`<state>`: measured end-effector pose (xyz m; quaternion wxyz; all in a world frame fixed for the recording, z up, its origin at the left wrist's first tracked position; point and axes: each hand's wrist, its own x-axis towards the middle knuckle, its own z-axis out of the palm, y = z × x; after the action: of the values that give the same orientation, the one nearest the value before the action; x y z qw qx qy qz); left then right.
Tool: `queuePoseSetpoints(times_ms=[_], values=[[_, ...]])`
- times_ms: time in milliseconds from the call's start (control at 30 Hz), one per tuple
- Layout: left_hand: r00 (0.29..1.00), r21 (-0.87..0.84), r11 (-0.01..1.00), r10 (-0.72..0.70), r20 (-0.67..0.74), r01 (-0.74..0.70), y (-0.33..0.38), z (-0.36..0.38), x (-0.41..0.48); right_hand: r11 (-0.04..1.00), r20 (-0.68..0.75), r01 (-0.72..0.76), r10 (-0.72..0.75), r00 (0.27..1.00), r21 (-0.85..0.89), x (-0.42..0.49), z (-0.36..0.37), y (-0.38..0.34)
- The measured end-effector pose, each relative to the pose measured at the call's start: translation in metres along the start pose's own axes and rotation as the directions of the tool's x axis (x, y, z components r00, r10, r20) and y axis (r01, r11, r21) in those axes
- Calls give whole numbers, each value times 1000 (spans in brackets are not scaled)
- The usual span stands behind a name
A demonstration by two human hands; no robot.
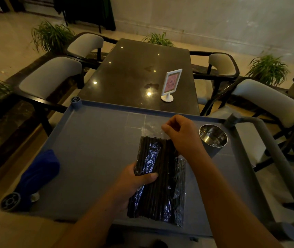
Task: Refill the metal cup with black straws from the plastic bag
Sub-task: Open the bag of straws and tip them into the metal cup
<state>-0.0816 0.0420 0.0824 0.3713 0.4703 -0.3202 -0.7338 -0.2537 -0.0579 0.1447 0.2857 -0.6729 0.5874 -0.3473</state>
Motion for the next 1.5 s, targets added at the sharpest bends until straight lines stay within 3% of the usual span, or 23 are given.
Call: queuePoseSetpoints(times_ms=[567,1500], values=[[999,-66,998,-13,32,15,-4,0,-2,995,10,-38,37,999,97,5,-4,4],[994,-175,981,-76,81,89,-10,7,4,997,26,-61,60,998,57,23,-14,22]])
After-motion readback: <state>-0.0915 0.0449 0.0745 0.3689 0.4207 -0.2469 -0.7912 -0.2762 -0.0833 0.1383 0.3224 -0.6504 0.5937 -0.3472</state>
